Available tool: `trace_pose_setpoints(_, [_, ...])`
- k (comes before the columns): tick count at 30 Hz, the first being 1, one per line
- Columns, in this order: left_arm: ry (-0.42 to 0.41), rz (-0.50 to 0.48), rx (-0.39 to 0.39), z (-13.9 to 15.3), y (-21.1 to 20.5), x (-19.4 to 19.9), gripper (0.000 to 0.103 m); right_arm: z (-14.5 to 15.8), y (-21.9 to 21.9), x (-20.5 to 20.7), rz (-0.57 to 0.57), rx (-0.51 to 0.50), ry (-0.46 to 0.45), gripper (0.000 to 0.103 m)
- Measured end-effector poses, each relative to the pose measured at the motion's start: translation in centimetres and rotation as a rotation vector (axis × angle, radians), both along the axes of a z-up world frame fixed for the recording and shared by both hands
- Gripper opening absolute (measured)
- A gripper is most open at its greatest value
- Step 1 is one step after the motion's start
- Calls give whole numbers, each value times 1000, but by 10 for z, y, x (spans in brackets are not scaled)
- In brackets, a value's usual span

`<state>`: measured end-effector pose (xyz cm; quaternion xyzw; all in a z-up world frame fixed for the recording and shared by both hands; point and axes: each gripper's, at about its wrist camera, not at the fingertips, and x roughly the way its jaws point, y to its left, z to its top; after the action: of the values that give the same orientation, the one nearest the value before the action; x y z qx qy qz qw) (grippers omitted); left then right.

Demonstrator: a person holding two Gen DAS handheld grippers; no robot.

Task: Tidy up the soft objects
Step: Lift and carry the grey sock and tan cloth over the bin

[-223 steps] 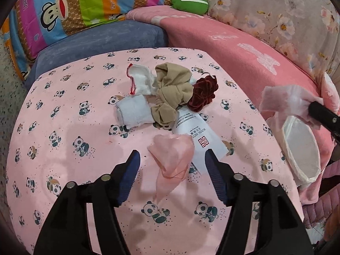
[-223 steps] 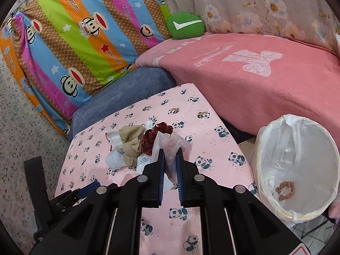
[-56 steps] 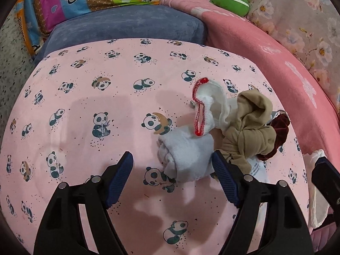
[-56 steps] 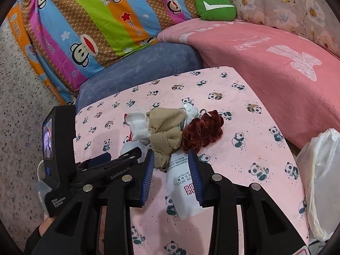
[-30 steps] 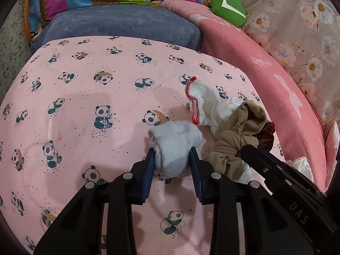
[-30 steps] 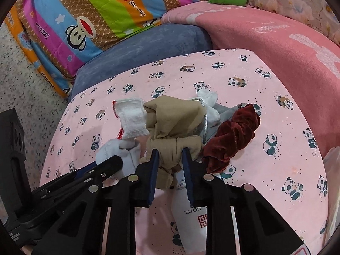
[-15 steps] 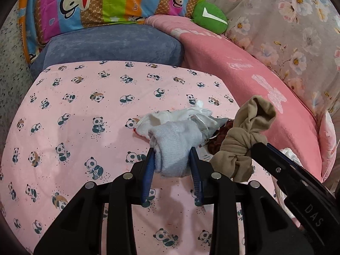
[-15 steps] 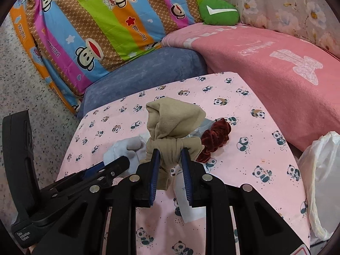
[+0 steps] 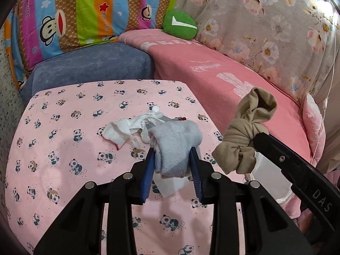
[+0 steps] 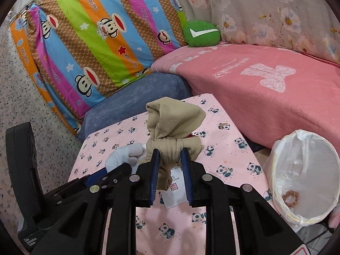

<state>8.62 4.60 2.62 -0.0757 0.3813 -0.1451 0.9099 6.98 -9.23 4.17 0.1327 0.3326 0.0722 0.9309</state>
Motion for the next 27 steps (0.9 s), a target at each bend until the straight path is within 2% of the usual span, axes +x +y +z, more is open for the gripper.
trace_pose_setpoints(12, [-24,-110,38,9,-55,-21,31,13,-65,-36,-111,34,-32,22])
trace_pose_setpoints(27, [-51,-277,92,13,-135,-38,32,4,-146,-71,-256,78,-36,22])
